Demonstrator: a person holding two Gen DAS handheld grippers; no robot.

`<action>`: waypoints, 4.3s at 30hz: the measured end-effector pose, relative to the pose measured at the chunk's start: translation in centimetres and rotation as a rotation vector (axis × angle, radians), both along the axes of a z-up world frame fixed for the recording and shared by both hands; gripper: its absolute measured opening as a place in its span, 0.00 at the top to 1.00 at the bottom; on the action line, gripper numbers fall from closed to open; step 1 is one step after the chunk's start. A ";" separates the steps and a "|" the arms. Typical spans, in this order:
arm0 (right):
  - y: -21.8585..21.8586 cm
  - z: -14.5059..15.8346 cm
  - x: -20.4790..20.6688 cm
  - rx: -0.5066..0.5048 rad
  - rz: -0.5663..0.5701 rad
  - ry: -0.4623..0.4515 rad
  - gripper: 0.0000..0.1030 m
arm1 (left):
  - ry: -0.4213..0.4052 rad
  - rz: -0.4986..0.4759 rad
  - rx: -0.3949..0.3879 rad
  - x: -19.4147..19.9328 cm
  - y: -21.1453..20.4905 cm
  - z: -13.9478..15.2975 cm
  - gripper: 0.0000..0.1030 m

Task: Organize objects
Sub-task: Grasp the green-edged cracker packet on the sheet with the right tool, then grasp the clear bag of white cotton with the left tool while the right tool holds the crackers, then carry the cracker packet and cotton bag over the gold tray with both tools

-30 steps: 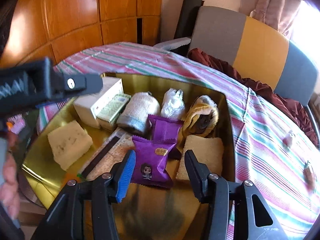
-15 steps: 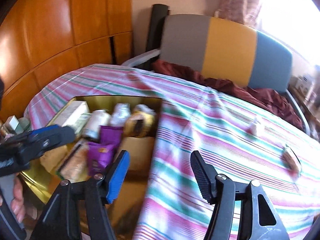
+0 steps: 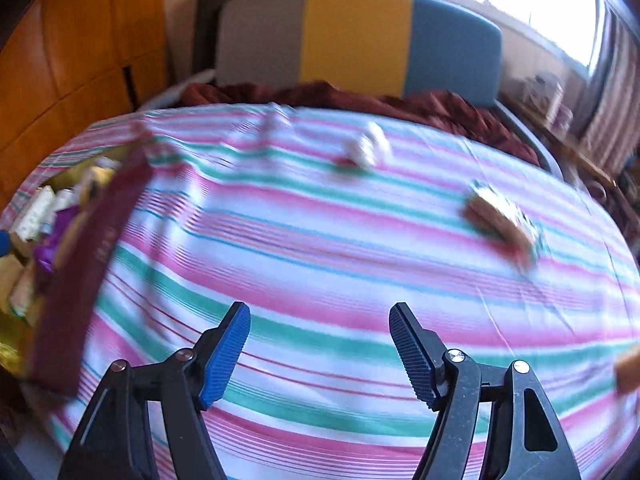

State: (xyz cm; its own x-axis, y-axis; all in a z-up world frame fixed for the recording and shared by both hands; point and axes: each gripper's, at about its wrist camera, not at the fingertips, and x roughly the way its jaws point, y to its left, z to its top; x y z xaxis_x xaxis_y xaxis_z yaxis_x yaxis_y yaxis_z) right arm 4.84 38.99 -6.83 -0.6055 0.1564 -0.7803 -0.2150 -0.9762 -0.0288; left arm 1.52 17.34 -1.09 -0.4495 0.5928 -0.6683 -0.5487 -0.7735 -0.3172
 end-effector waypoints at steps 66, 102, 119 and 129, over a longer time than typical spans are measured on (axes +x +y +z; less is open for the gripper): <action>18.2 -3.1 -6.5 0.029 -0.178 0.045 0.51 | 0.132 -0.088 -0.326 -16.7 29.6 -7.9 0.23; 11.1 -1.4 -4.8 0.297 -0.057 0.116 0.57 | 0.212 0.002 -0.208 -7.0 20.1 -6.4 0.68; 8.9 -1.5 -3.2 0.306 -0.040 0.105 0.57 | 0.156 -0.064 -0.122 0.0 13.5 -4.4 0.68; 7.6 -1.4 -2.4 0.302 -0.024 0.103 0.57 | 0.152 -0.053 -0.099 2.5 6.5 -2.4 0.68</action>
State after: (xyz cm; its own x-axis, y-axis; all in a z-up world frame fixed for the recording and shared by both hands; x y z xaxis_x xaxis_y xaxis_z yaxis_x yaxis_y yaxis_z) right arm 2.42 46.59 -8.24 -0.6727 0.3868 -0.6308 -0.2544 -0.9214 -0.2937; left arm 3.99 23.82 -3.44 -0.5194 0.5529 -0.6515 -0.6251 -0.7657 -0.1514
